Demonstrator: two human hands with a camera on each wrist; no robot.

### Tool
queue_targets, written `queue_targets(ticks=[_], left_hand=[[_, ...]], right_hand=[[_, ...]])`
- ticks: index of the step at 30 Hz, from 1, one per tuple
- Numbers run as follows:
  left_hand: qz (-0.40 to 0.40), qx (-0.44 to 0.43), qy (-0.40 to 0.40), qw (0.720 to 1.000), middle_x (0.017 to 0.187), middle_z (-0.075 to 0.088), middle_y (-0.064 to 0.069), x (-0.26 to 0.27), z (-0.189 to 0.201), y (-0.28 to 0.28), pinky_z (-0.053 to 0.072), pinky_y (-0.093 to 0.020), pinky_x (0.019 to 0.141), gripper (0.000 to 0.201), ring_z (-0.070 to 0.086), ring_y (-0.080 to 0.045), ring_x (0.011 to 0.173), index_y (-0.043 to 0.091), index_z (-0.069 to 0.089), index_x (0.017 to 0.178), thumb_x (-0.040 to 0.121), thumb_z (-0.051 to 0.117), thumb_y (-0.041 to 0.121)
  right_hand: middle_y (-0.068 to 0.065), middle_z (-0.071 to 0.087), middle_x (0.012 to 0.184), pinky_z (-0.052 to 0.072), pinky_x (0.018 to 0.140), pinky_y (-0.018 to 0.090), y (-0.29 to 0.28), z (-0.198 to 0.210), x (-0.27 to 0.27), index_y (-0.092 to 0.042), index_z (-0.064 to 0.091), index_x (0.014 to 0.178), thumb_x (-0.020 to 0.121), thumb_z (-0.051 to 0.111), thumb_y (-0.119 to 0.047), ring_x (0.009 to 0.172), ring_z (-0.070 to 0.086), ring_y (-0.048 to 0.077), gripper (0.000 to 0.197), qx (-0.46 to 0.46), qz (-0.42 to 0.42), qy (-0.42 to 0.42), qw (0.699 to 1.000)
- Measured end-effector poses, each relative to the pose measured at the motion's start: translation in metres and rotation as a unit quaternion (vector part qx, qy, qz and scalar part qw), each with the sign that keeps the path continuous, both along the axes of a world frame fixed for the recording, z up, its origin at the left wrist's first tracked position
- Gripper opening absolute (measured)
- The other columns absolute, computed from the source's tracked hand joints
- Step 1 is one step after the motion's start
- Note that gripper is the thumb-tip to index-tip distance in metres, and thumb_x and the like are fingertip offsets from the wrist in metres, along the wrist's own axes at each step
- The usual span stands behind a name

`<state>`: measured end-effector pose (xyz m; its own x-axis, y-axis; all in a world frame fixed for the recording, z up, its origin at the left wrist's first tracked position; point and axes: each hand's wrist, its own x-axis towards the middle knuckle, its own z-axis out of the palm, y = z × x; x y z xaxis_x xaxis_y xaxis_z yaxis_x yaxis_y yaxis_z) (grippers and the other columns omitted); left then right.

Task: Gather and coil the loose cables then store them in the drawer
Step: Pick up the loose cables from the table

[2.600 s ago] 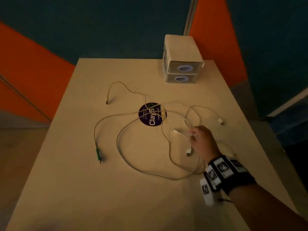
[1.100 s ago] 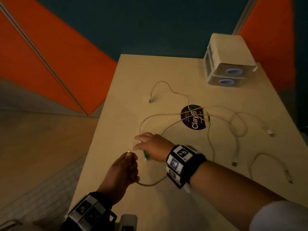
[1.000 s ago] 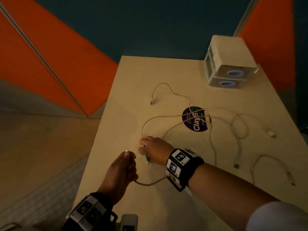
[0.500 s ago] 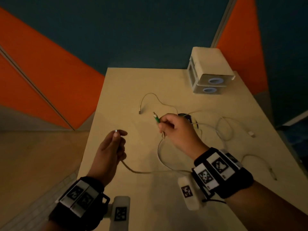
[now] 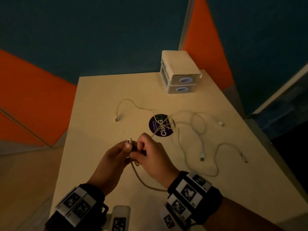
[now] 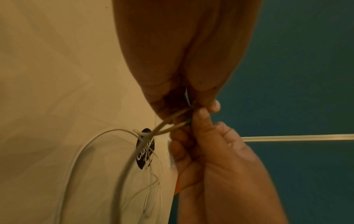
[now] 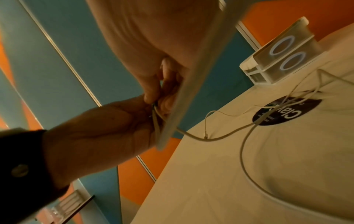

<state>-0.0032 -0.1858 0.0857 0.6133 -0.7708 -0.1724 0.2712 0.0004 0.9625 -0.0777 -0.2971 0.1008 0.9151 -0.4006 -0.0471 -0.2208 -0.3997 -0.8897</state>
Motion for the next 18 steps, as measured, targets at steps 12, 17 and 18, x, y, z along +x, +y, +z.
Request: queue_targets(ticks=[12, 17, 18], left_hand=[[0.136, 0.01, 0.018, 0.991, 0.057, 0.034, 0.009, 0.02, -0.005, 0.013, 0.034, -0.024, 0.054, 0.026, 0.033, -0.006, 0.049, 0.016, 0.05, 0.09, 0.099, 0.03, 0.028], [0.133, 0.015, 0.011, 0.991, 0.056, 0.034, 0.009, 0.018, -0.006, 0.014, 0.032, -0.017, 0.045, 0.028, 0.031, -0.005, 0.047, 0.013, 0.052, 0.09, 0.099, 0.029, 0.026], [0.13, 0.017, 0.011, 0.991, 0.056, 0.035, 0.009, 0.016, -0.007, 0.014, 0.032, -0.017, 0.045, 0.028, 0.031, -0.005, 0.047, 0.013, 0.052, 0.09, 0.099, 0.029, 0.026]], right_hand=[[0.015, 0.064, 0.098, 0.05, 0.082, 0.039, -0.129, -0.05, -0.089, -0.004, 0.062, 0.094, 0.078, 0.046, 0.01, 0.09, 0.059, 0.026, 0.027, -0.181, -0.144, 0.132, 0.964], [0.015, 0.055, 0.114, 0.04, 0.093, 0.033, -0.172, -0.095, -0.13, -0.009, 0.061, 0.109, 0.082, 0.041, -0.016, 0.107, 0.049, 0.031, 0.034, -0.186, 0.001, 0.317, 0.93], [0.015, 0.056, 0.109, 0.041, 0.091, 0.032, -0.173, -0.098, -0.133, -0.007, 0.063, 0.104, 0.081, 0.043, -0.016, 0.104, 0.05, 0.03, 0.032, -0.181, -0.001, 0.308, 0.934]])
